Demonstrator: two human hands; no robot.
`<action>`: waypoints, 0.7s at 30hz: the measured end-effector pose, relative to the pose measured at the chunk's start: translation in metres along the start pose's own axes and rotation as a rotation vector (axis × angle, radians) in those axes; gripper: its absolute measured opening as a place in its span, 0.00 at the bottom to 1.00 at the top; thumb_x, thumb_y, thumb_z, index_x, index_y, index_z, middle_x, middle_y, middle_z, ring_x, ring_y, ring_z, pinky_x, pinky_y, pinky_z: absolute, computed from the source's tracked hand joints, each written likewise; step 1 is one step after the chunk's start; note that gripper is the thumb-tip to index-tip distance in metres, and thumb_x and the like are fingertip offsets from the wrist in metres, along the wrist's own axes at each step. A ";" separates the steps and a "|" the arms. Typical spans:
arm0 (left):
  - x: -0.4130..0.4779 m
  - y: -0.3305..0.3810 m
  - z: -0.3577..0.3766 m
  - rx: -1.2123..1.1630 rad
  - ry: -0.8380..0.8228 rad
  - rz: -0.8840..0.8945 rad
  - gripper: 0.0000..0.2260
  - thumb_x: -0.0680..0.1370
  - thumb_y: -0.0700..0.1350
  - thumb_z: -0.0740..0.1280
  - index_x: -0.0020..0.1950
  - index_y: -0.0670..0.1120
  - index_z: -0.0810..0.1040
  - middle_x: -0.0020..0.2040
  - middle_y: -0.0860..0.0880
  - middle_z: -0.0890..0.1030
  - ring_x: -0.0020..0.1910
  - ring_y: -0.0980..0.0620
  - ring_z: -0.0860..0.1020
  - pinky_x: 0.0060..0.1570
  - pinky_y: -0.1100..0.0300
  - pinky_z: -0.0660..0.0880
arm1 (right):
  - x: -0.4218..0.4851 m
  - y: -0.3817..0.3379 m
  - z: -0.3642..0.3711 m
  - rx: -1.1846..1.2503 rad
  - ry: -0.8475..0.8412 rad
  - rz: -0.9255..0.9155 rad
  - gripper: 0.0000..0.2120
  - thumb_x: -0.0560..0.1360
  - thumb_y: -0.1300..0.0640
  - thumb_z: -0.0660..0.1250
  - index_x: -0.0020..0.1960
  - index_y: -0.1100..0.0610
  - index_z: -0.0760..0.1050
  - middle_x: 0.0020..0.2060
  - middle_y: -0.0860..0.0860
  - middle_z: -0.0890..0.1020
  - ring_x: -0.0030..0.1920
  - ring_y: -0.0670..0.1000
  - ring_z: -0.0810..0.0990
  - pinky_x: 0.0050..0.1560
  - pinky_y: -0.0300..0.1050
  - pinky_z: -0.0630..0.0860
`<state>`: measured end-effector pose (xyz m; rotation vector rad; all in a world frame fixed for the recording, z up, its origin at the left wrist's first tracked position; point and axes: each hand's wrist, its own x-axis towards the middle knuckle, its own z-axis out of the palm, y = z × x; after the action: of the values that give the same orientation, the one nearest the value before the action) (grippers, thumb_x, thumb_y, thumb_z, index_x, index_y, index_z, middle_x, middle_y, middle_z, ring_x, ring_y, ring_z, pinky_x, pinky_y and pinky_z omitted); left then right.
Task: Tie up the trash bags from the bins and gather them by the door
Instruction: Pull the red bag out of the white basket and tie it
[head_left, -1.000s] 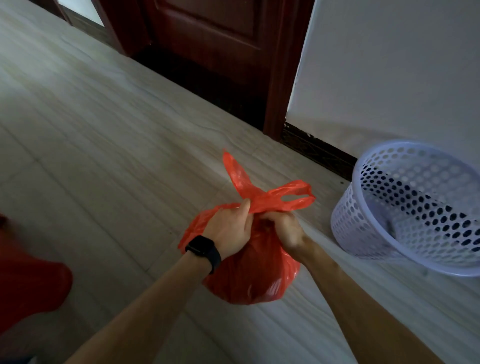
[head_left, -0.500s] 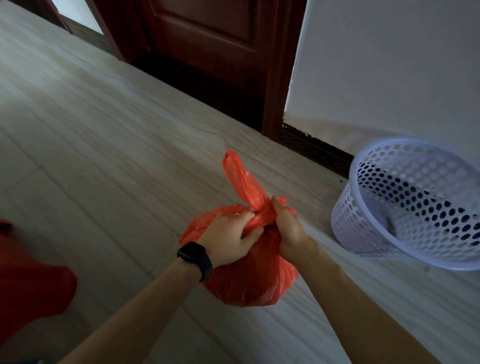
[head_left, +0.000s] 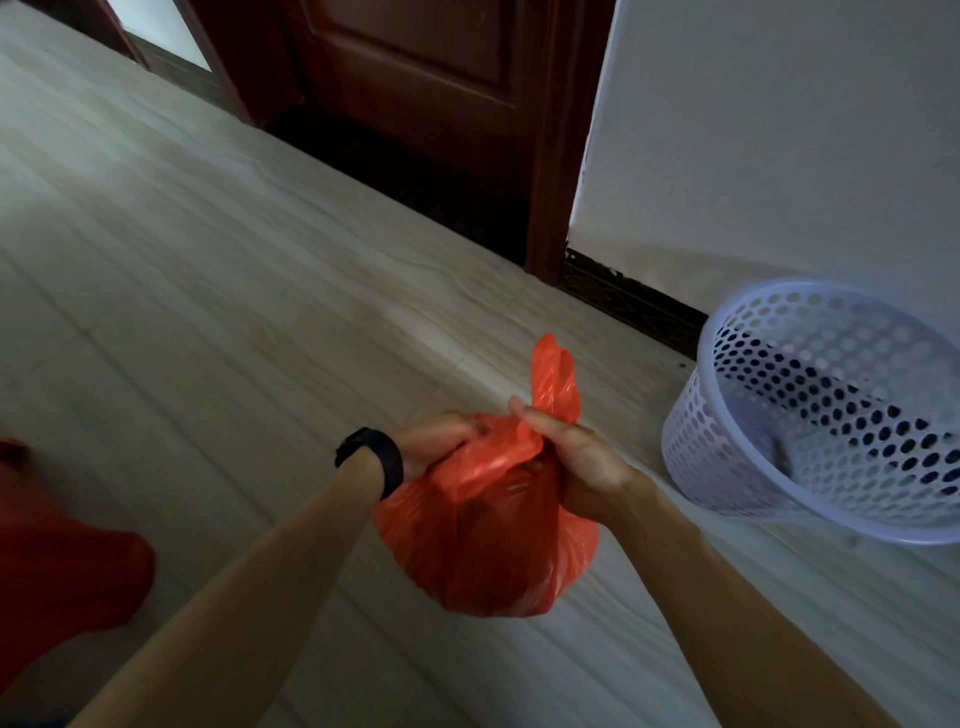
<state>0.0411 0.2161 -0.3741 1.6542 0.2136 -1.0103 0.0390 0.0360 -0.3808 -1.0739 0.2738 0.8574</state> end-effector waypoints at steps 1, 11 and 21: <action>0.005 -0.004 -0.004 -0.061 -0.014 -0.001 0.15 0.70 0.38 0.67 0.56 0.40 0.81 0.52 0.40 0.84 0.48 0.46 0.83 0.57 0.54 0.77 | 0.000 0.001 -0.002 -0.016 0.004 -0.010 0.27 0.71 0.51 0.74 0.62 0.69 0.78 0.62 0.68 0.78 0.61 0.64 0.77 0.69 0.57 0.72; 0.009 -0.001 -0.010 -0.251 0.037 -0.151 0.11 0.74 0.44 0.63 0.33 0.44 0.80 0.28 0.47 0.78 0.27 0.51 0.75 0.34 0.59 0.72 | -0.015 -0.011 -0.012 -0.459 -0.033 -0.102 0.12 0.72 0.56 0.76 0.55 0.53 0.84 0.49 0.52 0.87 0.51 0.50 0.86 0.55 0.43 0.81; 0.007 0.021 -0.002 -0.057 -0.062 -0.077 0.29 0.80 0.61 0.52 0.45 0.39 0.80 0.27 0.50 0.80 0.19 0.56 0.69 0.16 0.66 0.62 | 0.000 0.012 -0.023 -1.000 0.405 -0.729 0.07 0.70 0.51 0.78 0.38 0.48 0.80 0.36 0.45 0.82 0.35 0.46 0.80 0.39 0.42 0.76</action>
<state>0.0593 0.2077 -0.3641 1.5706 0.2634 -1.1023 0.0349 0.0190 -0.3991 -2.1054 -0.2596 0.0487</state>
